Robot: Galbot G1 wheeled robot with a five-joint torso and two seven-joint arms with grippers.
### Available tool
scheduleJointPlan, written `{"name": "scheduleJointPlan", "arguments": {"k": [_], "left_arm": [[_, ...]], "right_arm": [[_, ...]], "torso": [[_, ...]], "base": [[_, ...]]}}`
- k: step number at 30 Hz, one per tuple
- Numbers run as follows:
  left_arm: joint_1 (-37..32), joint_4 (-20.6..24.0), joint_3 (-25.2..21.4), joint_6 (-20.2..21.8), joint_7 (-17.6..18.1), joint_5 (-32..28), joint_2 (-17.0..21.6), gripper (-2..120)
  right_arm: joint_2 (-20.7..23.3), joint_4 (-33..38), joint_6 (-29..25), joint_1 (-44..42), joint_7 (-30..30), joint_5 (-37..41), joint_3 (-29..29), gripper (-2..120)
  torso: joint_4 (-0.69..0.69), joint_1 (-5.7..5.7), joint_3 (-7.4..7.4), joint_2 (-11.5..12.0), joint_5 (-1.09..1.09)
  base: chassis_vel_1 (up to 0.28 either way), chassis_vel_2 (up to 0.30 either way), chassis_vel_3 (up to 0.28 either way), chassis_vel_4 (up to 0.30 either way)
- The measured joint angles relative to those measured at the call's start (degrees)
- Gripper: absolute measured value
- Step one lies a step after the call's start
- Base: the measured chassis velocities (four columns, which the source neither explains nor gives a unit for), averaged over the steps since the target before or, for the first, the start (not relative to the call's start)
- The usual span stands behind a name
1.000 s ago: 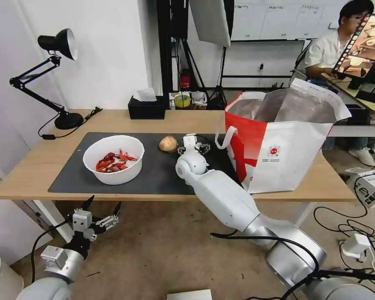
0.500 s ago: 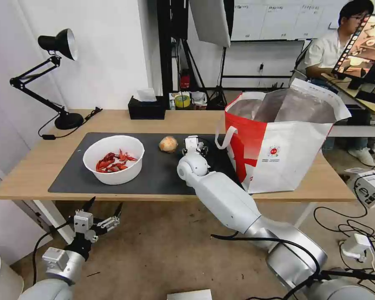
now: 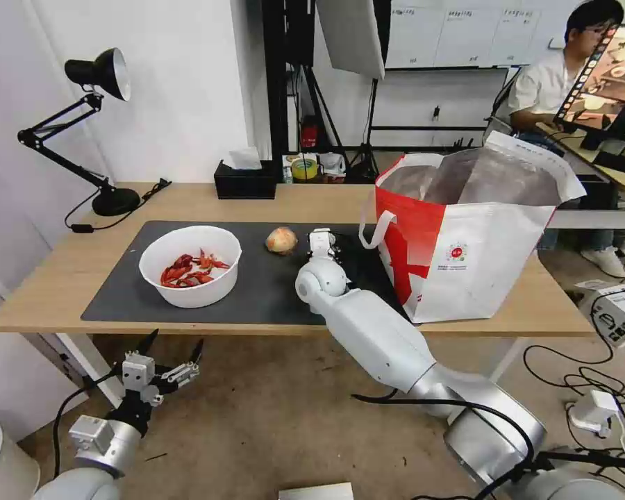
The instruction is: Pick up the trash from the table and place it into the takeout bag.
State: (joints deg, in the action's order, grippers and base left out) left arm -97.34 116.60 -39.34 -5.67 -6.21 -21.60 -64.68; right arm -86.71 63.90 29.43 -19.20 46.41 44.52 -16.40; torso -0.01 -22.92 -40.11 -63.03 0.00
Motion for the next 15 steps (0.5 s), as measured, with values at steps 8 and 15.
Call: {"name": "scheduleJointPlan", "arguments": {"k": [8, 15], "left_arm": [[-0.19, 0.37, -0.14, -0.04, 0.01, 0.02, -0.07, 100], [-0.90, 0.76, -0.35, -0.04, 0.01, 0.09, -0.37, 100]], "right_arm": [[2.81, 5.37, -0.03, -0.50, -0.15, 0.42, -1.27, 0], [6.32, 14.81, 1.16, -2.37, 1.27, 3.69, -2.53, 0]], "torso": [[0.00, 0.00, -0.01, 0.00, 0.00], [0.00, 0.00, 0.00, 0.00, 0.00]], "base": [[0.000, 0.000, 0.000, 0.000], [0.000, 0.000, 0.000, 0.000]]}}
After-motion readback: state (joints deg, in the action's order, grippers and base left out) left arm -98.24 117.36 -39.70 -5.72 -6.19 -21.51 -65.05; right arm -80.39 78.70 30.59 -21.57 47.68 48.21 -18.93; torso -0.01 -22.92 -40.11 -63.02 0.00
